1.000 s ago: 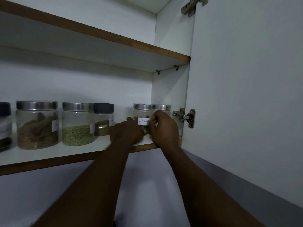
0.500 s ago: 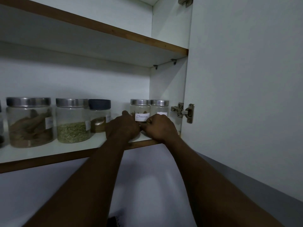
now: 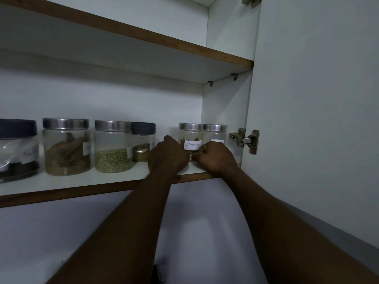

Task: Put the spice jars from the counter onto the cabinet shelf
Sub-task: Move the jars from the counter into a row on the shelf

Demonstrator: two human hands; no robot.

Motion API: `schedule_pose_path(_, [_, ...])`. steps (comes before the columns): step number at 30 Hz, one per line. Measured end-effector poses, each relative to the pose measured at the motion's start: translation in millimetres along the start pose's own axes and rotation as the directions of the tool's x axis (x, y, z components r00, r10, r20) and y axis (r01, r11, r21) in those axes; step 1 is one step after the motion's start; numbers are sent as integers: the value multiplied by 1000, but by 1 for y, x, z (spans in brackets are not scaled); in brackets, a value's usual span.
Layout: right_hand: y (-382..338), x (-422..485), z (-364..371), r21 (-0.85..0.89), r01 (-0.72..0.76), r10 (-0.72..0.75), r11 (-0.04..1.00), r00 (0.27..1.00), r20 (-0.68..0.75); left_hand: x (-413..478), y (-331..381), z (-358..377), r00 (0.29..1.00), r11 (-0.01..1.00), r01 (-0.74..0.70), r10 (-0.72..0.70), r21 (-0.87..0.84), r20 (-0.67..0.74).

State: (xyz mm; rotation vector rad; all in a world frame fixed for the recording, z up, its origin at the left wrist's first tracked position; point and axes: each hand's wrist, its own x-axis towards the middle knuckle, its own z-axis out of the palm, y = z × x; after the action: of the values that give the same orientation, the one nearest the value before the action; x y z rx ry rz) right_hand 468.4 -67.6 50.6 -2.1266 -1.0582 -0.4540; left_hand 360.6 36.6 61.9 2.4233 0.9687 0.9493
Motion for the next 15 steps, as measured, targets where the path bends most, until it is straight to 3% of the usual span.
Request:
schedule_pose_path(5, [0,-1,-2,22,12,-12,1000,1000,11,-4,-12,-11,998,998,-55,54,-36,-39])
schedule_pose_path(15, [0,-7,0,0,65,-65,998,998,-11,-11,-79,-63,998,998,4,-8,-56,-67])
